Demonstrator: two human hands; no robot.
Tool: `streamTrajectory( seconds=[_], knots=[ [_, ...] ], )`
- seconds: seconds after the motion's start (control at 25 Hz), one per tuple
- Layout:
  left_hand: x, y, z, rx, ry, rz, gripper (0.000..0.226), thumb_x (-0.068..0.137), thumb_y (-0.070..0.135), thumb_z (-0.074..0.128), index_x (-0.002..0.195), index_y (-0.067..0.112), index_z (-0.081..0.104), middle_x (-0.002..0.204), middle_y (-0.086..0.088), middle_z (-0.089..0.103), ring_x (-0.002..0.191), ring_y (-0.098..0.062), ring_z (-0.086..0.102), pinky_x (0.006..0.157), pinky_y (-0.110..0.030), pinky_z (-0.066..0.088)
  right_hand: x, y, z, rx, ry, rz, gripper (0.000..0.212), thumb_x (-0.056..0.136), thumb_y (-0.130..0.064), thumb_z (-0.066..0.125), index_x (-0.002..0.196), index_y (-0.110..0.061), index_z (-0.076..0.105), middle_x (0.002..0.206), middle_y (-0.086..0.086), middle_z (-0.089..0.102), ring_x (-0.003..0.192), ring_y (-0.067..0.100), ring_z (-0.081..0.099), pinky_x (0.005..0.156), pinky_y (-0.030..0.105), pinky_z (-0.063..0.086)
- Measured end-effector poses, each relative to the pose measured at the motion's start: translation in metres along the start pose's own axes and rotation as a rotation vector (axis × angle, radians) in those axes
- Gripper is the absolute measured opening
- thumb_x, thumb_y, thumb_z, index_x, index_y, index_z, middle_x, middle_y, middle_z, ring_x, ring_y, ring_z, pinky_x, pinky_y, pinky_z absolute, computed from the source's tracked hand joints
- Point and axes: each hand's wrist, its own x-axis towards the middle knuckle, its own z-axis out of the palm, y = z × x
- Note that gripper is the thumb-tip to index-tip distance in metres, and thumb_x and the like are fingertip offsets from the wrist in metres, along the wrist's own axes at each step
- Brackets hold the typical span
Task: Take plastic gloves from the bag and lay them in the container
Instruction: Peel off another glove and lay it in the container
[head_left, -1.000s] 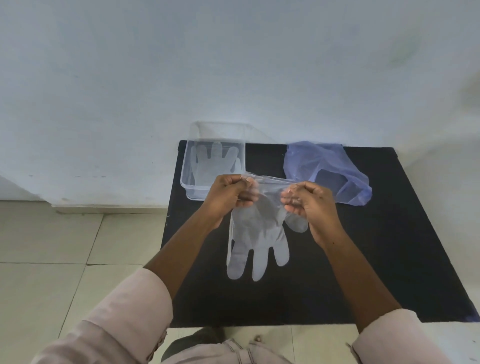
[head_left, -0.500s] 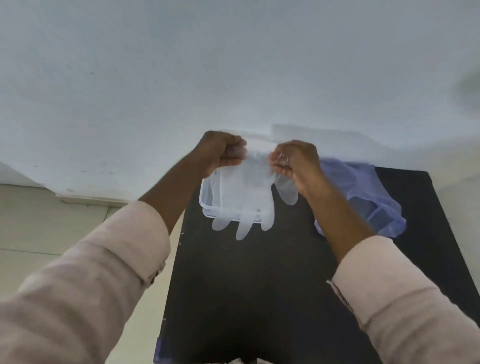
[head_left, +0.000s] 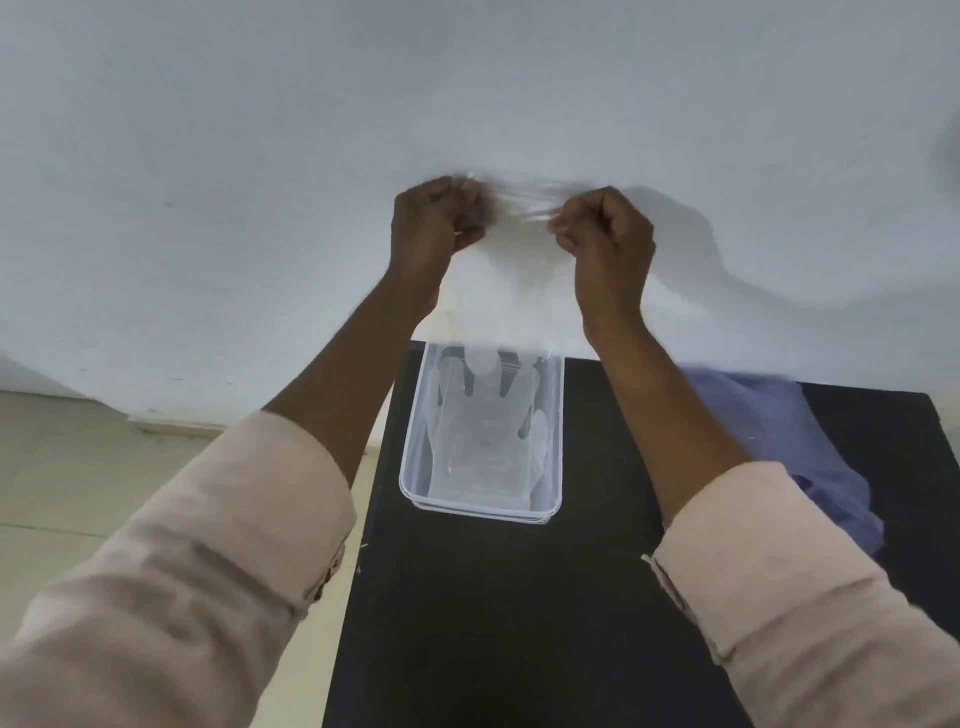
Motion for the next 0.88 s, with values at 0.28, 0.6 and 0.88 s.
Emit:
streamTrajectory(
  seconds=[0.28, 0.6, 0.88],
  knots=[
    [-0.07, -0.069, -0.041, 0.114, -0.175, -0.029, 0.018, 0.09, 0.011, 0.059, 0.086, -0.003, 0.068, 0.084, -0.014, 0.067, 0.086, -0.023, 0.066, 0.085, -0.035, 0.055, -0.098, 0.067, -0.025, -0.084, -0.107, -0.029, 0.015, 0.092, -0.006, 0.059, 0.077, -0.004, 0.062, 0.067, 0.013, 0.063, 0.06, 0.016, 0.054, 0.059, 0.027, 0.043],
    [-0.091, -0.125, -0.06, 0.857, -0.337, 0.046, 0.021, 0.095, 0.02, 0.055, 0.091, 0.011, 0.074, 0.09, -0.002, 0.075, 0.078, -0.01, 0.066, 0.082, -0.032, 0.053, -0.126, 0.12, -0.028, -0.549, -0.436, 0.075, 0.015, 0.094, -0.016, 0.055, 0.08, -0.013, 0.059, 0.07, -0.001, 0.066, 0.063, 0.012, 0.061, 0.057, 0.019, 0.046],
    [-0.105, -0.144, -0.059, 1.262, -0.44, 0.146, 0.026, 0.095, 0.023, 0.049, 0.095, 0.009, 0.071, 0.094, -0.01, 0.073, 0.083, -0.028, 0.068, 0.078, -0.043, 0.057, -0.13, 0.125, -0.027, -0.888, -0.669, -0.086, 0.018, 0.098, -0.024, 0.045, 0.096, -0.014, 0.06, 0.086, 0.001, 0.066, 0.068, 0.013, 0.053, 0.059, 0.017, 0.034]
  ],
)
